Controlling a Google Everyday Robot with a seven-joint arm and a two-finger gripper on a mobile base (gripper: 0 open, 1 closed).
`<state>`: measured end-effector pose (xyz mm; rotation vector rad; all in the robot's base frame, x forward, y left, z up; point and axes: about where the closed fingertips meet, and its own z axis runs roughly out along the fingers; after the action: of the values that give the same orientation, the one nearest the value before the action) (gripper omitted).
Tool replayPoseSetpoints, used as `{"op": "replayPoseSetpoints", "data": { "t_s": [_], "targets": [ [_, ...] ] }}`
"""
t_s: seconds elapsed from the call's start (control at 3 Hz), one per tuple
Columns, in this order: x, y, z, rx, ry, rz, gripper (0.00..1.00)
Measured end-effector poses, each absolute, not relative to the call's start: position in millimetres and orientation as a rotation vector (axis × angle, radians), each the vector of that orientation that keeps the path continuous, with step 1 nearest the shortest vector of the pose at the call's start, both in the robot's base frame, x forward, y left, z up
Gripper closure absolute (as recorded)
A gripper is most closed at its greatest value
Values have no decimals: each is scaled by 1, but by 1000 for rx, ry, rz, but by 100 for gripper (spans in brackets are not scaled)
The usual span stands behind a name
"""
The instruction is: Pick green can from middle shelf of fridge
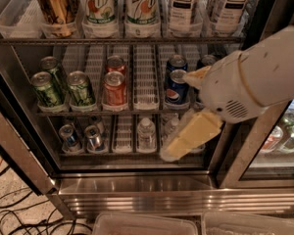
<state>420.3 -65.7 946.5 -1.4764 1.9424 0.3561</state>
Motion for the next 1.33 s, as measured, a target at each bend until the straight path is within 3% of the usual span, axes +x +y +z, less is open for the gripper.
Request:
{"op": "replayPoseSetpoints", "data": {
  "t_s": [0.33,1.0,1.33],
  "targets": [
    [415,-28,926,-1415,1807,429,0],
    [425,-8,938,-1353,1724,368,0],
    [437,4,898,-1280,1715,403,0]
  ]
}}
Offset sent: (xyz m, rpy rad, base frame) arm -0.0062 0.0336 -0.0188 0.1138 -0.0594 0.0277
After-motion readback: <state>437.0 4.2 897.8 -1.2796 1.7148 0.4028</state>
